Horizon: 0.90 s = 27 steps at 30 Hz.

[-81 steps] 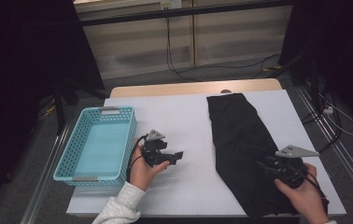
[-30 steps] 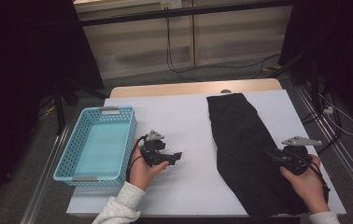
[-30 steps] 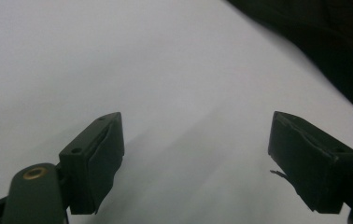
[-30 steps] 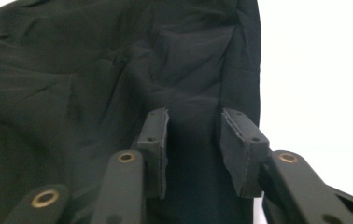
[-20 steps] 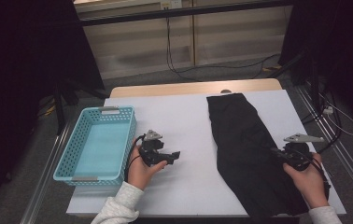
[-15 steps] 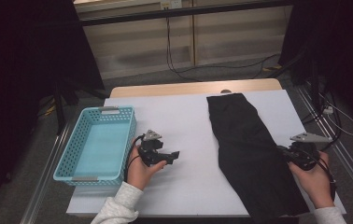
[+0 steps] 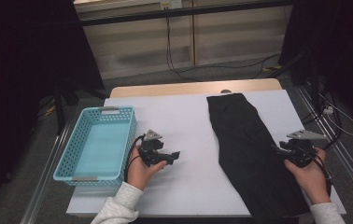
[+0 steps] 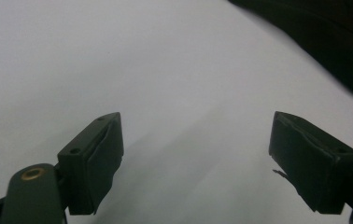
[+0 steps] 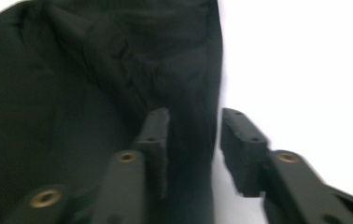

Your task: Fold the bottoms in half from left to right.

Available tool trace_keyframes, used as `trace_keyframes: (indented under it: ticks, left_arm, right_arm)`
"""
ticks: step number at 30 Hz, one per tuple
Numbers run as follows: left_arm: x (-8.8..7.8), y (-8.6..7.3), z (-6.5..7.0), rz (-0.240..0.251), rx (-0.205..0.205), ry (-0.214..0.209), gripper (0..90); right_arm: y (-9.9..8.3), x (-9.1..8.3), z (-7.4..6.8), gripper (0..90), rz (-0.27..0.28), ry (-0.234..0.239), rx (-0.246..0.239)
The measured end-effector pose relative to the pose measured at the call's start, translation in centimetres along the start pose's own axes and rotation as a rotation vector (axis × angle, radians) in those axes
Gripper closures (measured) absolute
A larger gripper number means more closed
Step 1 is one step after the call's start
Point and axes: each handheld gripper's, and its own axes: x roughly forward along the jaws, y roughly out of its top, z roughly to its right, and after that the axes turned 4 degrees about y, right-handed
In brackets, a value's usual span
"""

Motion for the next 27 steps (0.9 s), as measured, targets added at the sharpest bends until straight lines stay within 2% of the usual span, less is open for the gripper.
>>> trace_keyframes:
  ticks: [3, 5, 6, 12, 17, 20, 22, 24, 27]
  left_arm:
    - [0.0, 0.0, -0.1, -0.003, 0.003, -0.002, 17.5]
    - [0.0, -0.1, -0.1, -0.004, 0.002, -0.001, 17.5]
    - [0.0, -0.1, -0.1, -0.004, 0.002, -0.001, 17.5]
    - [0.0, -0.1, 0.0, -0.005, 0.003, -0.005, 17.5]
    - [0.0, -0.3, -0.2, -0.006, -0.002, -0.001, 17.5]
    - [-0.1, -0.3, -0.3, -0.003, -0.005, 0.003, 17.5]
    - [-0.1, -0.3, -0.3, -0.002, -0.009, 0.004, 17.6]
    - [-0.2, -0.3, -0.3, -0.003, -0.008, 0.000, 17.6]
    - [-0.3, -0.3, -0.3, -0.001, -0.008, 0.002, 17.6]
  right_arm:
    - [0.7, 0.6, -0.6, 49.1, -0.003, -0.015, -0.020]
    - [1.1, 1.2, -0.7, 48.7, -0.002, -0.020, -0.032]
    - [1.4, 1.6, -0.6, 48.7, -0.010, -0.012, -0.023]
    - [2.9, 3.7, 0.3, 58.0, -0.033, -0.034, -0.037]
    - [2.9, 5.4, 0.6, 67.3, -0.081, -0.004, -0.015]
    - [3.0, 5.7, 0.3, 89.0, -0.087, 0.013, -0.025]
    - [3.2, 5.7, 0.3, 89.9, -0.089, 0.008, -0.032]
    - [3.5, 5.5, 0.6, 90.0, -0.071, -0.027, -0.033]
    - [3.7, 5.3, 1.3, 89.9, -0.056, -0.048, -0.006]
